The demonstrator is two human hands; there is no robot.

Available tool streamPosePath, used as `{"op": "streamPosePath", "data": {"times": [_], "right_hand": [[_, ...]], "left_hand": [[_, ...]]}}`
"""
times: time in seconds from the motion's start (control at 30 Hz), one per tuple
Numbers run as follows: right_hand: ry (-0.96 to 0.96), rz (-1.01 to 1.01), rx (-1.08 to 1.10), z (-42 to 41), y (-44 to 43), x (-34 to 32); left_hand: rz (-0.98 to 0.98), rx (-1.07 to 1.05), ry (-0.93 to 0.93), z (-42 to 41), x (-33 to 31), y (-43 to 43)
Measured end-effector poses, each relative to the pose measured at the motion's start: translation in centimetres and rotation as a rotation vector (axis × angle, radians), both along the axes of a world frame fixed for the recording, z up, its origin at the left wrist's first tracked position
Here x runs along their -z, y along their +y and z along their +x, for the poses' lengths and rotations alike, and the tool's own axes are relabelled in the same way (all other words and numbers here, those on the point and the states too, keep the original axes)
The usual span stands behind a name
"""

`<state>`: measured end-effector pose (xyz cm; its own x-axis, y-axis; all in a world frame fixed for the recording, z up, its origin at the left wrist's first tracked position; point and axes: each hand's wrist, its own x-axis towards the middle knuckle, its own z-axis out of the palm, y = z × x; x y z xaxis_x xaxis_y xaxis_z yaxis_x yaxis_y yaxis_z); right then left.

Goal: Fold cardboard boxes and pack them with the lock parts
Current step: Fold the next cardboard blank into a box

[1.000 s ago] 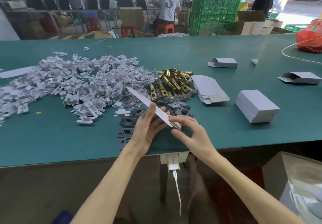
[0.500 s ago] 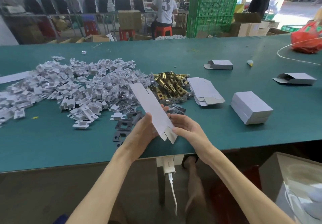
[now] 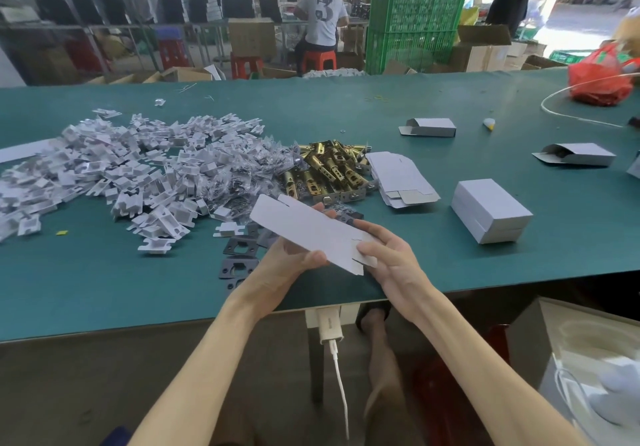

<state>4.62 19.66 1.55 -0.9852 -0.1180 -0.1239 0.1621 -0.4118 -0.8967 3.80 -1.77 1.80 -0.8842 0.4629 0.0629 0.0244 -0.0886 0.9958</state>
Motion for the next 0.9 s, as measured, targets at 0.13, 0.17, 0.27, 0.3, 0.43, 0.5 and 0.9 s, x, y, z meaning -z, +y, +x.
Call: {"op": "streamPosePath", "data": {"times": [0.13, 0.17, 0.27, 0.3, 0.43, 0.5, 0.9], "right_hand": [[-0.015, 0.019, -0.010, -0.13, -0.09, -0.09], [-0.016, 0.023, -0.011, -0.15, -0.03, -0.13], [-0.013, 0.023, -0.017, -0.19, -0.01, -0.13], [-0.015, 0.024, -0.014, -0.19, -0.03, -0.13], [-0.020, 0.023, 0.000, -0.28, -0.07, -0.13], [-0.030, 0.017, 0.003, -0.31, -0.11, -0.17], [-0.035, -0.002, -0.016, -0.39, 0.19, -0.01]], "left_hand": [[-0.014, 0.001, 0.007, 0.04, -0.09, -0.16], [-0.015, 0.001, 0.006, 0.06, -0.06, -0.18], [-0.026, 0.008, 0.016, 0.02, -0.14, -0.24], [-0.031, 0.015, 0.024, 0.00, -0.15, -0.25], [-0.035, 0.017, 0.035, 0.13, -0.38, -0.21], [-0.036, 0.014, 0.039, 0.18, -0.49, -0.17], [-0.067, -0.014, 0.043, 0.12, -0.35, -0.05]]}}
